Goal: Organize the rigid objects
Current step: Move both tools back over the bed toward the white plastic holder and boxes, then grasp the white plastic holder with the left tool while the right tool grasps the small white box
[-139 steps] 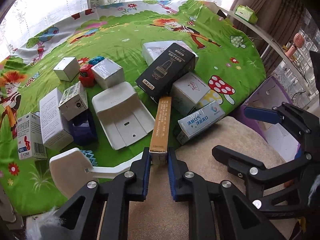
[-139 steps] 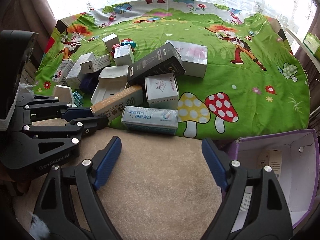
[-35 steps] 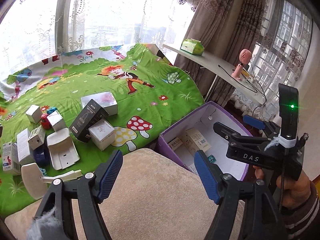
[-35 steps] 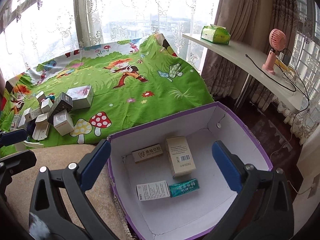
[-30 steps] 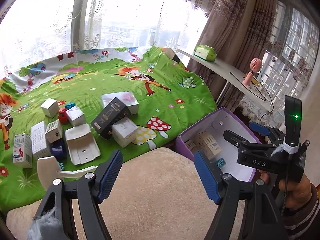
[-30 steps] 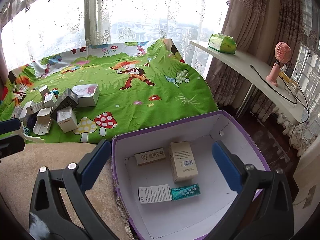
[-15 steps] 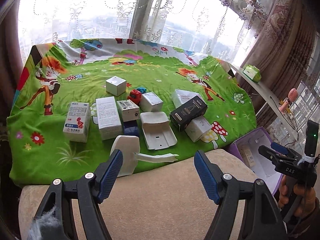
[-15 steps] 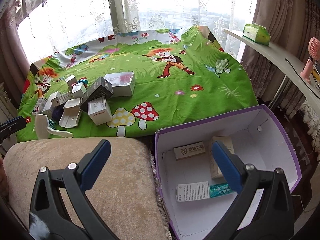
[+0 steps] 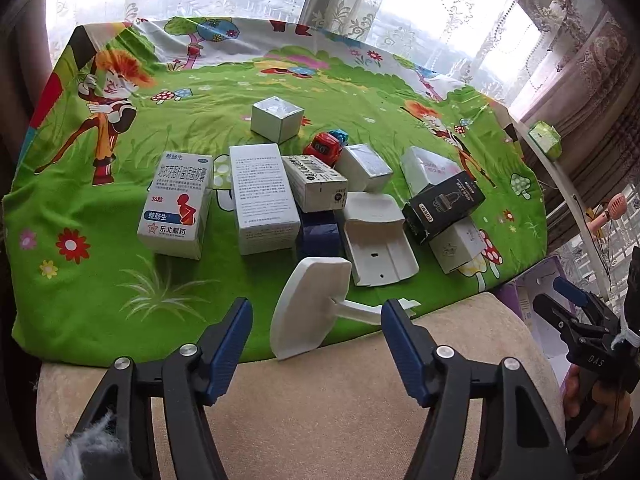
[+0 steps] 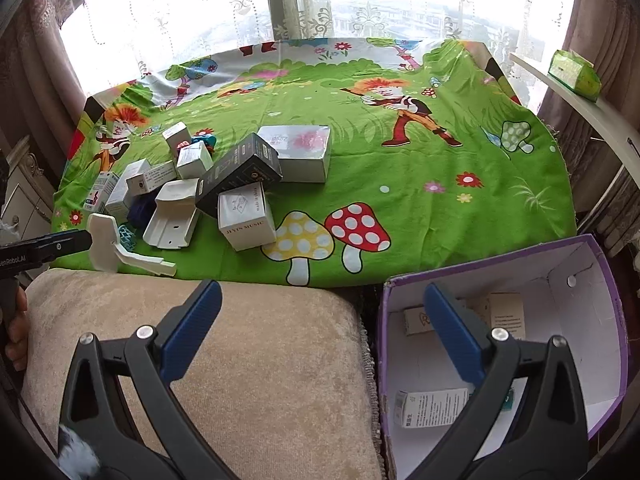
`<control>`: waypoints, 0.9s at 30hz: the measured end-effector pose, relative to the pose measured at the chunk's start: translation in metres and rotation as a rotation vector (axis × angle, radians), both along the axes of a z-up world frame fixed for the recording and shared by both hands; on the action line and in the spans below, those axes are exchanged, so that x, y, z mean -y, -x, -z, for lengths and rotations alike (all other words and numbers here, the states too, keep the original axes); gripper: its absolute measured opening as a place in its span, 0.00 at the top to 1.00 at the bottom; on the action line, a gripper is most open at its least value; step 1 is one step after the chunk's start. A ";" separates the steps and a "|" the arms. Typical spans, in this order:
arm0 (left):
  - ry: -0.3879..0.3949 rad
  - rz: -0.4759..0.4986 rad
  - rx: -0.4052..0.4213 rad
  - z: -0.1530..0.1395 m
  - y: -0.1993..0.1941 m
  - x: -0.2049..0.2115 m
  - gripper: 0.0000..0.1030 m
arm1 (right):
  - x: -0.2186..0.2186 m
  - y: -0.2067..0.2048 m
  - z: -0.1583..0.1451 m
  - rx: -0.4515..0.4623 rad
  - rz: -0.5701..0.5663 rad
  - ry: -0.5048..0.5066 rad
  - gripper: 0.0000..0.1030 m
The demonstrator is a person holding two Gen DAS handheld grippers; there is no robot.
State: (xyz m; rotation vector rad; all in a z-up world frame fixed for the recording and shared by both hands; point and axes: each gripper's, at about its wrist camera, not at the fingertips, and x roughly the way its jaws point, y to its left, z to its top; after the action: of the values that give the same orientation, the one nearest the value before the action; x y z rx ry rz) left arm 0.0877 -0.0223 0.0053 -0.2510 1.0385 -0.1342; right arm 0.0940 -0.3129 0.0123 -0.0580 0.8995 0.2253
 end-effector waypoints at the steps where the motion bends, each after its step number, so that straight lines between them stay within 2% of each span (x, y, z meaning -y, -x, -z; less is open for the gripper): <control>1: 0.002 -0.001 -0.009 0.002 -0.002 -0.001 0.40 | -0.004 -0.002 0.000 0.000 -0.006 0.009 0.01; 14: 0.032 -0.008 -0.050 0.018 -0.014 -0.010 0.55 | -0.053 -0.040 0.013 -0.019 -0.131 0.053 0.01; 24: 0.090 -0.017 -0.056 0.023 -0.015 -0.018 0.59 | -0.075 -0.064 0.028 -0.040 -0.173 0.114 0.01; 27: 0.102 -0.013 -0.051 0.022 -0.015 -0.019 0.65 | -0.079 -0.069 0.031 -0.045 -0.179 0.121 0.07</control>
State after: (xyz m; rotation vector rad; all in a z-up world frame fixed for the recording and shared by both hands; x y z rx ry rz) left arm 0.1023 -0.0036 -0.0165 -0.3554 1.0819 -0.1698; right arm 0.1625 -0.2342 -0.0186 -0.2474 0.9526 0.3392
